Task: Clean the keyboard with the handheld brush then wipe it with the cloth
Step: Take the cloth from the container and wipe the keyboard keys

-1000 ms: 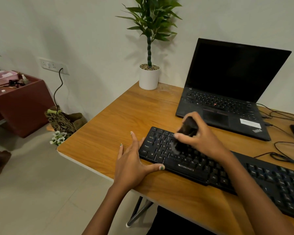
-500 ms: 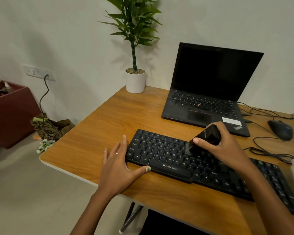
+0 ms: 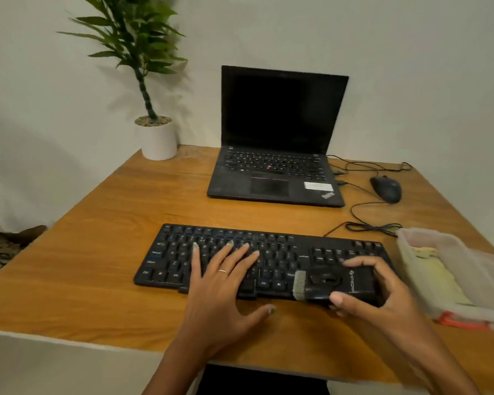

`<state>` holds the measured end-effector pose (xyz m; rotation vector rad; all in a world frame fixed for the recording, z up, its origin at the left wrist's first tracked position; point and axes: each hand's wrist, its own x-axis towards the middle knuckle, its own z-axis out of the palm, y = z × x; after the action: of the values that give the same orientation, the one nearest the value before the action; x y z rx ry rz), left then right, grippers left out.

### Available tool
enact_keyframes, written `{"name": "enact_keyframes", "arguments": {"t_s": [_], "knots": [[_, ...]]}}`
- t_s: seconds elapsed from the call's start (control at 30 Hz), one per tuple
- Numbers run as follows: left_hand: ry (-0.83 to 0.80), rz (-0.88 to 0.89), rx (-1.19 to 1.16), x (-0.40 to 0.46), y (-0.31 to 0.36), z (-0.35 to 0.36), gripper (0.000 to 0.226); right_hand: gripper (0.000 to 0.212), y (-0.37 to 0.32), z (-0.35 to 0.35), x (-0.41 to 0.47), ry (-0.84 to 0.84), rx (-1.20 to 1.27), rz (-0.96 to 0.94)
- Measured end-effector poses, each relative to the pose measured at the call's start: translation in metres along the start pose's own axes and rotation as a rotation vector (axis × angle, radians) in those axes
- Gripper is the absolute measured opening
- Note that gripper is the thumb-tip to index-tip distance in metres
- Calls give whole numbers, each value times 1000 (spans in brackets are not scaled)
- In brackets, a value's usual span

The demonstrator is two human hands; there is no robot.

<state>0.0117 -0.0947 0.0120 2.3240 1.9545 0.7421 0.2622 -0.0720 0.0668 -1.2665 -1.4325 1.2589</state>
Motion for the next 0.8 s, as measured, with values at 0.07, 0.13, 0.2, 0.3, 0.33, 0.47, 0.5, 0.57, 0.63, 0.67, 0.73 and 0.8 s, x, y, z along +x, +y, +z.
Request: {"name": "enact_keyframes", "arguments": {"t_s": [0.07,0.13,0.2,0.3,0.33,0.47,0.5,0.57,0.63,0.67,0.73,0.8], "knots": [[-46,56,14,11,11,6,88,50,8,-17,-13,6,-31,18],[-105,84,29,21,20,8,94,51,13,-32,-23,6,-54,22],[-152,120,57,35,30,11,104,55,16,-47,-31,12,-53,32],[-249,147,60,51,42,18,116,55,22,-60,-38,17,-60,24],[-269,160,61,57,46,21,118,53,25,-63,-40,26,-49,27],[-395,179,119,76,64,28,127,51,33,-70,-43,19,-62,17],[-427,182,136,82,67,29,129,52,33,-71,-44,12,-76,14],[-481,187,154,93,70,30,133,50,35,-72,-45,2,-87,18],[-539,194,156,103,73,28,137,46,37,-73,-45,5,-135,5],[-576,200,152,109,75,27,139,47,38,-73,-44,25,-204,-28],[-640,224,137,119,83,25,140,54,42,-75,-43,62,-337,-78],[-680,255,115,128,90,25,142,59,47,-77,-44,66,-429,-68]]}}
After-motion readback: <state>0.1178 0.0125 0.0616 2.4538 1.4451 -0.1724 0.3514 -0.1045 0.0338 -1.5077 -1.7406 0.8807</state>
